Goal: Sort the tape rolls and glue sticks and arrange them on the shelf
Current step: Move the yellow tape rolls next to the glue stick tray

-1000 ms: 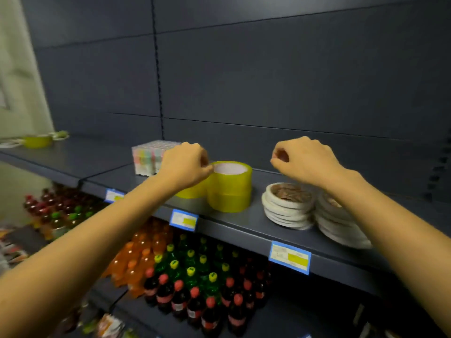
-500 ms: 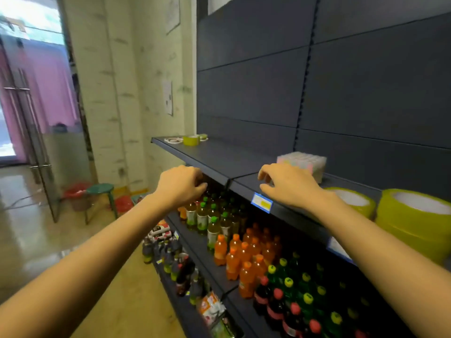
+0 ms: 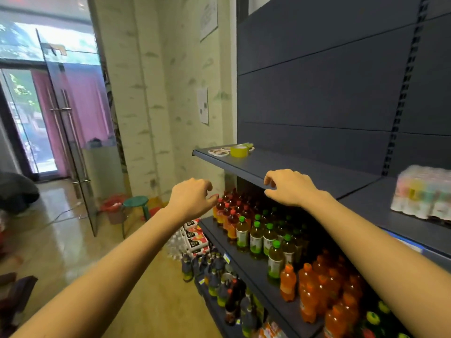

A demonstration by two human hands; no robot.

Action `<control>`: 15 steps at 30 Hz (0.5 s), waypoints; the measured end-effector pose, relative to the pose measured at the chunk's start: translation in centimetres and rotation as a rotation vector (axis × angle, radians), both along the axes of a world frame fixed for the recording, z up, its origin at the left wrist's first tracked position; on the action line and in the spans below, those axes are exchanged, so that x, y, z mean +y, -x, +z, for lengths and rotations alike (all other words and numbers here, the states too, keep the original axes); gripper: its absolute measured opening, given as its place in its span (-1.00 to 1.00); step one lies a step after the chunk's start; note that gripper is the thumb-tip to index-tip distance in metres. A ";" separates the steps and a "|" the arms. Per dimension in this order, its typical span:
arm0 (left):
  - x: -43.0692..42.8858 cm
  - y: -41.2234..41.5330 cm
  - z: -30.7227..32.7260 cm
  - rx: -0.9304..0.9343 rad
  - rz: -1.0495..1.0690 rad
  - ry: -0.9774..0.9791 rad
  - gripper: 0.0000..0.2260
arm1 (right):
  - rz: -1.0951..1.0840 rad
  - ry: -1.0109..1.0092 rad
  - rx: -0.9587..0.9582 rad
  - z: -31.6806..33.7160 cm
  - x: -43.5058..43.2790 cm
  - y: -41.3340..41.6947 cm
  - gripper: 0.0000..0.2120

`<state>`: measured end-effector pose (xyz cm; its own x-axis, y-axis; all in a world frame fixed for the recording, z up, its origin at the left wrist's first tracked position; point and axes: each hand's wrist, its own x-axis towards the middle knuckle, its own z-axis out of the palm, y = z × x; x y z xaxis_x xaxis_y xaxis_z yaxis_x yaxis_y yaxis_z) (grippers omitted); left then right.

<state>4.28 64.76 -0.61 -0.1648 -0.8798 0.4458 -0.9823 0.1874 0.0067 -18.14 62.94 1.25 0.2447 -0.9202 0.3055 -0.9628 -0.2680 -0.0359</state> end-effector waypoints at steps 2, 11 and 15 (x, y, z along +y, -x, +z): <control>-1.9 -1.3 -0.4 0.008 -0.008 -0.003 -0.63 | -0.004 -0.005 0.005 0.0 -2.0 -1.5 -0.70; -13.5 -5.5 -2.6 0.046 -0.028 -0.010 -0.64 | -0.031 -0.044 -0.002 -1.4 -14.0 -6.4 -0.75; -20.8 -6.7 -2.4 0.055 -0.040 0.010 -0.67 | -0.050 -0.045 -0.012 -1.1 -21.3 -7.7 -0.76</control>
